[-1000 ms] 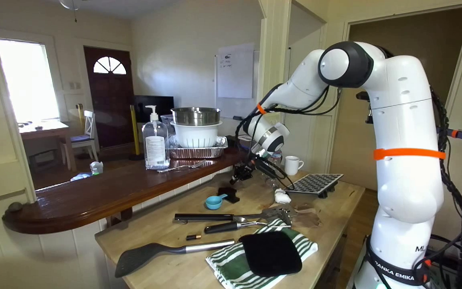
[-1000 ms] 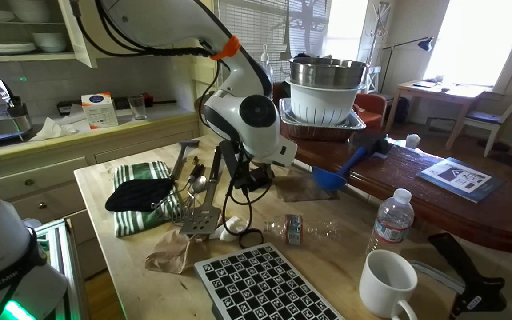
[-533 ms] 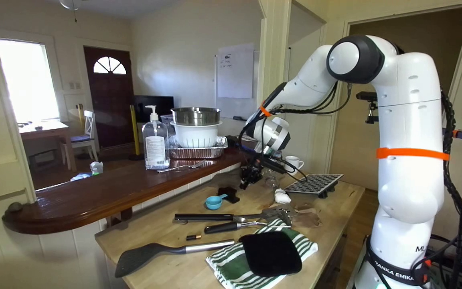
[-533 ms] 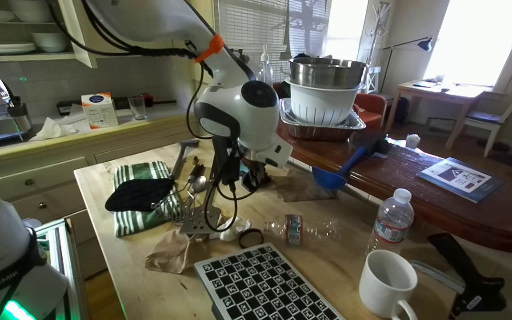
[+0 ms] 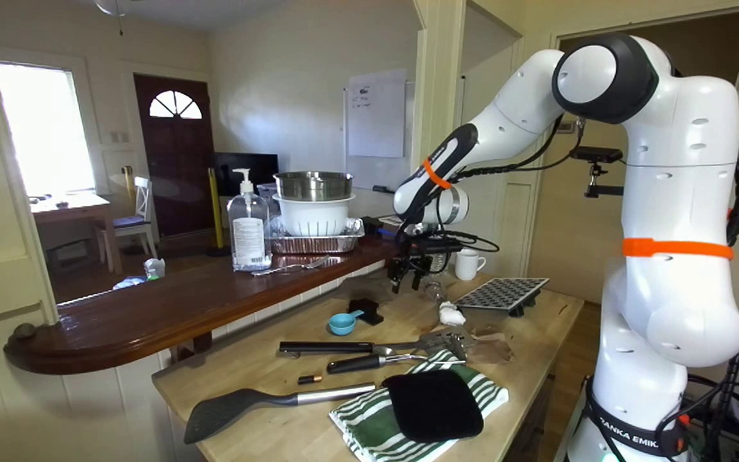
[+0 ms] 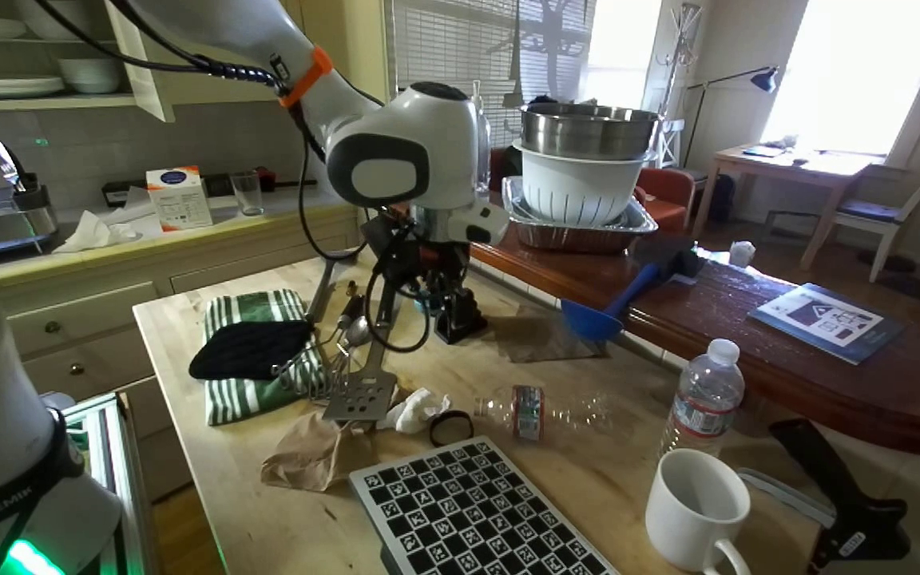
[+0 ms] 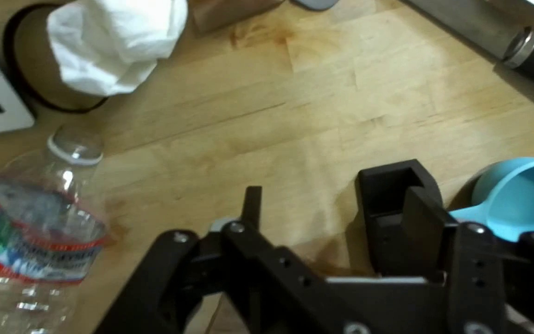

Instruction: Adjust the blue spoon

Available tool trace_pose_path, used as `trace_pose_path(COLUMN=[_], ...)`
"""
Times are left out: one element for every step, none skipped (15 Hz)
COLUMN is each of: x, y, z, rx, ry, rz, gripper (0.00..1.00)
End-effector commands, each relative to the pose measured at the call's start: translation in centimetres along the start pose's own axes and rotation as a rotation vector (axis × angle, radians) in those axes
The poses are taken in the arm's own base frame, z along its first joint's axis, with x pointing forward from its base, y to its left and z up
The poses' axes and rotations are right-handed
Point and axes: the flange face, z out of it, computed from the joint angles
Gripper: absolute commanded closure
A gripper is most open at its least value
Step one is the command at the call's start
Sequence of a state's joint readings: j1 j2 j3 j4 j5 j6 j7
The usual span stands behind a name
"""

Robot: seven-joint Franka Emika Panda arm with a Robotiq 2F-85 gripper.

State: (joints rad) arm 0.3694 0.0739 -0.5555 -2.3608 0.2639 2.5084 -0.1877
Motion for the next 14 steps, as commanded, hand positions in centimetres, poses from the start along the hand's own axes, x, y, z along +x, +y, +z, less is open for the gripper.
trace_pose_path(x=[3.1,4.0,4.2,3.6,3.3,2.6,1.7,1.1,2.8,2.3,2.1,2.2,2.3,2.5], y=[-1.3,-1.6,-2.3,-3.1,-4.3,-5.9,-7.6,-9.1,-7.5,-8.6,-8.9,-8.6,-8.2,-7.8], z=[-4.1,-5.7,-7.9,-10.2,-13.0,-14.8,-15.8,-17.8,-14.8,-16.6,-17.1,-16.8,-16.2,-15.6], rx=[-0.165,-0.215,-0.243,-0.257,-0.282,-0.227,-0.143,-0.103,-0.17,-0.155,-0.158,-0.162,-0.168,-0.172], ry=[0.055,0.076,0.093,0.101,0.108,0.064,0.019,-0.01,0.028,0.036,0.047,0.042,0.033,0.024], rz=[-0.084,-0.114,-0.136,-0.161,-0.178,-0.217,-0.247,-0.26,-0.219,-0.233,-0.235,-0.231,-0.223,-0.217], gripper=[0.0,0.0,0.0,0.0,0.0,0.0,0.0,0.0,0.0,0.0,0.0,0.0,0.0,0.0])
